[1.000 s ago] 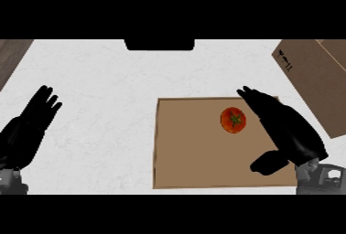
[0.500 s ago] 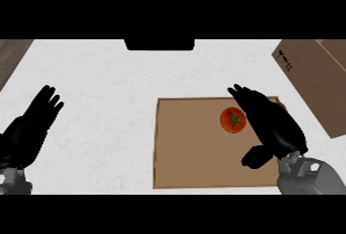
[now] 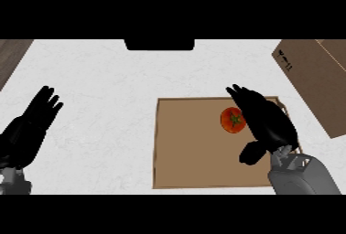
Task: Pick the tomato from the tray and place it in the cardboard box
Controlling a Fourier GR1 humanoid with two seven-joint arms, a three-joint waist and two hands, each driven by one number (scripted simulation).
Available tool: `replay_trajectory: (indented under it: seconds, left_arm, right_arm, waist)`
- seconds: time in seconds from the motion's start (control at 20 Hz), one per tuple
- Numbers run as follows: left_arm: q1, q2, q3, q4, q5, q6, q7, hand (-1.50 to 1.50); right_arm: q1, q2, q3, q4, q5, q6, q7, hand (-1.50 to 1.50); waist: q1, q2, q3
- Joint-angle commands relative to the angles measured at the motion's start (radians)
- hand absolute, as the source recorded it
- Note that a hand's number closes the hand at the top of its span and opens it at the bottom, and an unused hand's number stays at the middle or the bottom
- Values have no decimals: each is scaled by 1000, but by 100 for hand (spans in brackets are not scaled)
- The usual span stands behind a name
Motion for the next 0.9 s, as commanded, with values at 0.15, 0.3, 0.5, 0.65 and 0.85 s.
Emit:
replay_trajectory:
  seconds: [0.15, 0.3, 0.5, 0.65, 0.85]
  left_arm:
    - [9, -20, 32, -31, 5, -26, 30, 0]
    - [-49, -41, 20, 93, -57, -23, -54, 0]
    - [38, -80, -4, -29, -76, -7, -18, 0]
    - [18, -21, 72, -19, -21, -63, 9, 0]
    - [-19, -40, 43, -99, -40, -6, 112, 0]
  right_arm:
    - [28, 5, -28, 10, 55, 30, -28, -150]
    - [-17, 53, -11, 65, 82, 23, -17, -150]
    - [-18, 44, -37, 103, 92, 32, -59, -150]
    - [-19, 76, -9, 129, 139, 17, -44, -150]
    - [32, 30, -46, 169, 136, -36, -134, -150]
  waist:
    - [-1, 0, 0]
    - [-3, 1, 0]
    - [1, 0, 0]
    - [1, 0, 0]
    - [0, 0, 0]
